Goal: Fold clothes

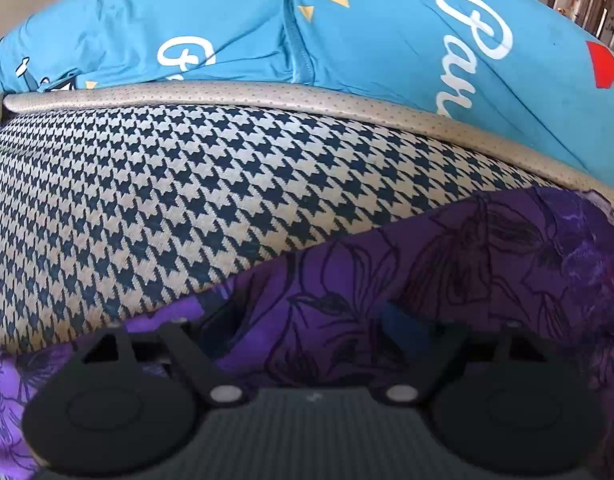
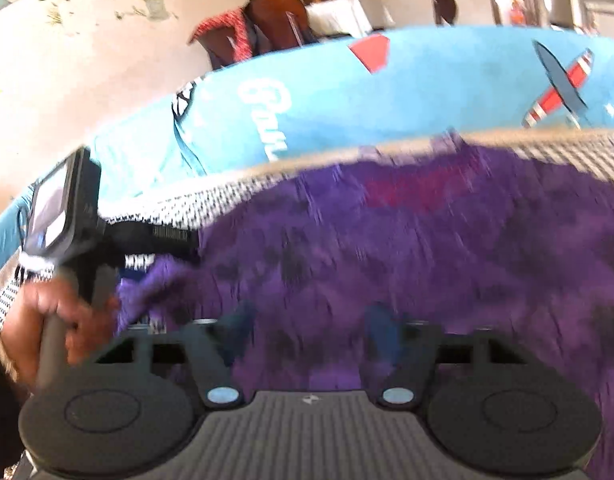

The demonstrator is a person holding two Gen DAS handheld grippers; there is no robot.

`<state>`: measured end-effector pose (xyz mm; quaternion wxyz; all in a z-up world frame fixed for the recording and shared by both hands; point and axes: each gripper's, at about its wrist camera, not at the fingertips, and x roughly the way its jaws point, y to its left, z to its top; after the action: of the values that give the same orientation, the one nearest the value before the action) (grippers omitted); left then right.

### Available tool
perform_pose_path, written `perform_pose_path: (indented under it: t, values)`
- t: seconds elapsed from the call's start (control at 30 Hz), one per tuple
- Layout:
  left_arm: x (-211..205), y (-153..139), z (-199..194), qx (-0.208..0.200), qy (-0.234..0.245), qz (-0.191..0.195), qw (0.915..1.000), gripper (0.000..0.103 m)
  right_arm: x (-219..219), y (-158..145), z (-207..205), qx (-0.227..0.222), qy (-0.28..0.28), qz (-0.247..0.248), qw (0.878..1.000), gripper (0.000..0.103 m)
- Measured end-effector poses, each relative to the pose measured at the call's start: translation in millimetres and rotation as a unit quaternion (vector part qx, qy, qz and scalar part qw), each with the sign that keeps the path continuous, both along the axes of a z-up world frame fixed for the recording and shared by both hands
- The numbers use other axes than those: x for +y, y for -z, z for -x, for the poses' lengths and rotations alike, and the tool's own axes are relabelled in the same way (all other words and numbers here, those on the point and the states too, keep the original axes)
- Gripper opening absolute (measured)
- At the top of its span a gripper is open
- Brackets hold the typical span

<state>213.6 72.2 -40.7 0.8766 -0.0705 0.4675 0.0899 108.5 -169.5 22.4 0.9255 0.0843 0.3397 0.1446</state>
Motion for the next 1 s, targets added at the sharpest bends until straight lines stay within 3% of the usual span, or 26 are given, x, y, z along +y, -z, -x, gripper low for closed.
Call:
perform_pose_path:
  t: [0.1,0.13,0.3,0.5,0.63,0.8,1.0]
  values:
    - [-1,-1,1,0.002,0.009,0.004,0.9999,0.079,1,1,-30,-0.007,-0.003,-0.022,1.0,0.024]
    - [0,-2,2,0.0,0.012,0.007,0.9999,0.079,2,2,-38,-0.01,-0.006,-0.029,1.0,0.021]
    - [6,-12,3,-0.036,0.02,0.013,0.9991,0.083,6,6,-75,-0.027,-0.021,-0.058,0.998,0.021]
    - [12,-13,-19,-0.058,0.017,0.051,0.9969,0.092,9,22,-96,0.013,-0.021,-0.066,0.998,0.023]
    - [4,-16,-31,-0.076,0.055,0.08,0.9924,0.097,6,29,-98,0.03,-0.022,-0.069,0.997,0.025]
    - [-18,-17,-43,-0.085,0.097,0.068,0.9893,0.099,-2,28,-99,0.028,-0.022,-0.068,0.997,0.027]
    - [-36,-13,-54,-0.091,0.12,0.011,0.9886,0.103,-12,25,-102,0.033,-0.005,-0.087,0.996,0.031]
